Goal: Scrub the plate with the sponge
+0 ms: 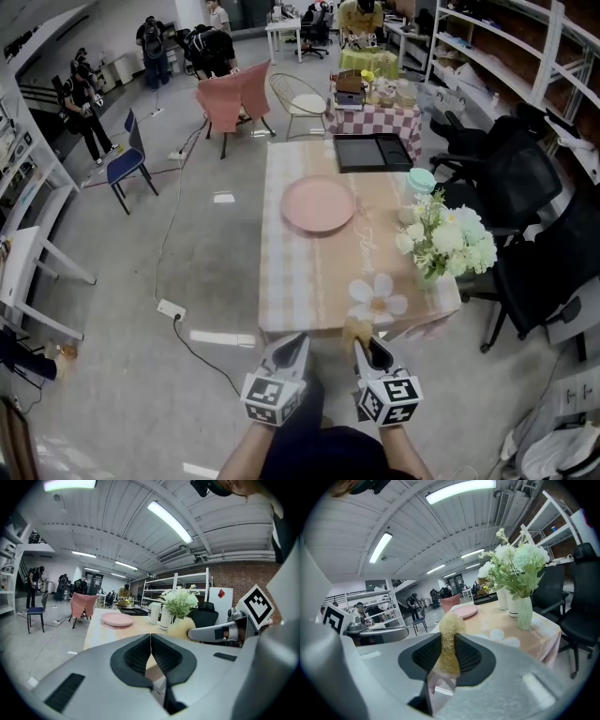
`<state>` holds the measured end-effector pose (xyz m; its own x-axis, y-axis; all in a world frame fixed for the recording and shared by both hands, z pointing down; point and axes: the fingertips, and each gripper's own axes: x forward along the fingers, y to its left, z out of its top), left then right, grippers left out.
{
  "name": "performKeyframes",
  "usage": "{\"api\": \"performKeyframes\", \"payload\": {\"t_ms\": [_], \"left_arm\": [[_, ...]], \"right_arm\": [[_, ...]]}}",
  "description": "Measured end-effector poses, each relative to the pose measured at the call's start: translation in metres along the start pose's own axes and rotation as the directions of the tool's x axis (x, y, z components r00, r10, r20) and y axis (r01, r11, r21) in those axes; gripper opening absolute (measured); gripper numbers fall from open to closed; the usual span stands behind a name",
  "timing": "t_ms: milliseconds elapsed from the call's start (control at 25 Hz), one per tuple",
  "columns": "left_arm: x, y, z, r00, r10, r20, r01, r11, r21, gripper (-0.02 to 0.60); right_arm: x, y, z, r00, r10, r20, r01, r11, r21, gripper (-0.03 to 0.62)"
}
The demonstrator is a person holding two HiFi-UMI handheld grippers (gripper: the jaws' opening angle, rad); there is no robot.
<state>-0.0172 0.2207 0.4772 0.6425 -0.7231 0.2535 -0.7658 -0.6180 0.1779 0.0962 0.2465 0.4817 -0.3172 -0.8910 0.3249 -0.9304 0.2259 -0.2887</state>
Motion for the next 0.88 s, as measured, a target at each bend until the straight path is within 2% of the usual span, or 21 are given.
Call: {"api": "performKeyframes", "payload": {"t_ms": [280,880], "left_arm": [[0.03,0.044,0.019,1.0,0.025,-0.007,-0.025,1.0,-0.012,0.011],[0.103,0.123,0.062,0.999,0.032,-0.001,-0.032,0.999,-0.021,0.011]], "right_arm": [[0.056,0.003,0.033,0.999,0.039,0.003,-0.039,0.999,-0.01,0.083],[0.153,-0.015,0.078,1.0,0.015,-0.024,-0.015,0.999,-0.028,0.083]]}}
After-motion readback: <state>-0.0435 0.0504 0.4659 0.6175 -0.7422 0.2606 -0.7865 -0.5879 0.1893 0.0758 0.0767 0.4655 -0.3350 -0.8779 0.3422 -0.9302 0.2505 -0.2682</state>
